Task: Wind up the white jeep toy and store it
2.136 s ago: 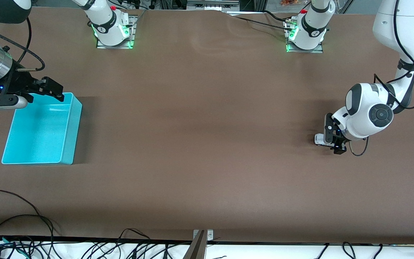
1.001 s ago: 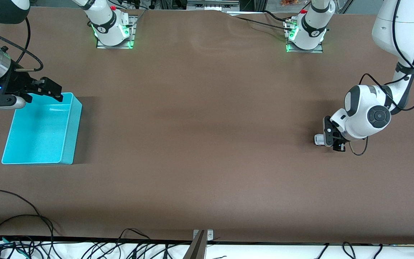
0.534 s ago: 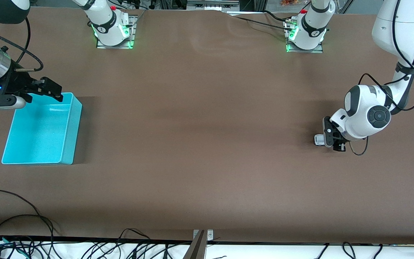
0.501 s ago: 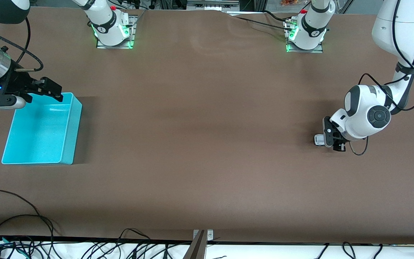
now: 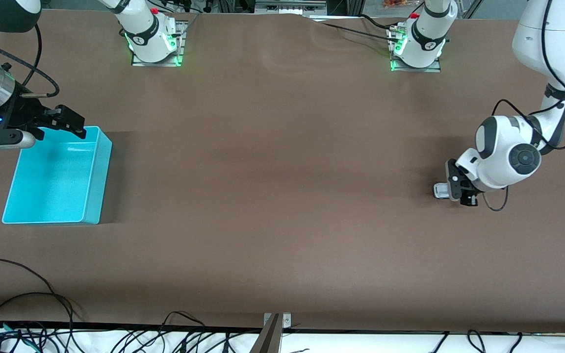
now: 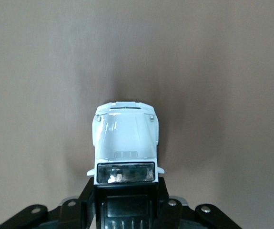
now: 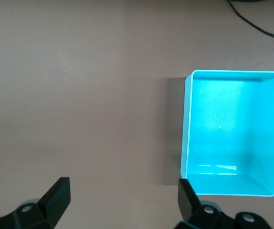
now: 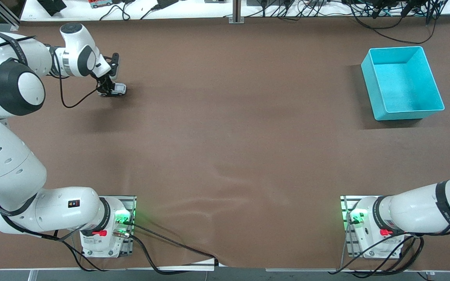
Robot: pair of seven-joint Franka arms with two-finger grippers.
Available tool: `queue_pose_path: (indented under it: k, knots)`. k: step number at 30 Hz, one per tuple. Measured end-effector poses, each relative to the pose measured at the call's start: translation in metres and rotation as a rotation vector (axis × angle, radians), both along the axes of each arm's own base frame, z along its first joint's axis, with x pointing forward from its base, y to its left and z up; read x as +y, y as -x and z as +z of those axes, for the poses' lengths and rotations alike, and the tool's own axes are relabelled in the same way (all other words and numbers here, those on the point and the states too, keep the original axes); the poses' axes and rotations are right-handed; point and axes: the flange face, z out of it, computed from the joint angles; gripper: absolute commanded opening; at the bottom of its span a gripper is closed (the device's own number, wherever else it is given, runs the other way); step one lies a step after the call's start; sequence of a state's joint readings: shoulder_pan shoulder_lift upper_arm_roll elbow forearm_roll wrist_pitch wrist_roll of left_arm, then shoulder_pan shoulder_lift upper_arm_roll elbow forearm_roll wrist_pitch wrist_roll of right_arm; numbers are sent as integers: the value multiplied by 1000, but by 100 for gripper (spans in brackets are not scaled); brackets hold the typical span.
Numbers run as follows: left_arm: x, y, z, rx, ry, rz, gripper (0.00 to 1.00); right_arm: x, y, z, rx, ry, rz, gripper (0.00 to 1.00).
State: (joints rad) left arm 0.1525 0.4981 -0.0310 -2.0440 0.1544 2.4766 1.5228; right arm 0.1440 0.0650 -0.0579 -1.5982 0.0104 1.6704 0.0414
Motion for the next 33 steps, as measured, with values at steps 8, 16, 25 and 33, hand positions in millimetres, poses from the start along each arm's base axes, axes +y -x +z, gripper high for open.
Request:
queue_pose_path:
  k: [8,16,25,33]
  knots:
    - [52,4,0,0,3,16,0,0,0,0,0,0,0,100]
    - [98,10,0,-3,8,0,0,0,0,0,0,0,0,100]
    - [150,18,1,-9,11,-17,0,0,0,0,0,0,1,100]
    - [177,23,1,-14,11,-30,0,1,0,0,0,0,1,100]
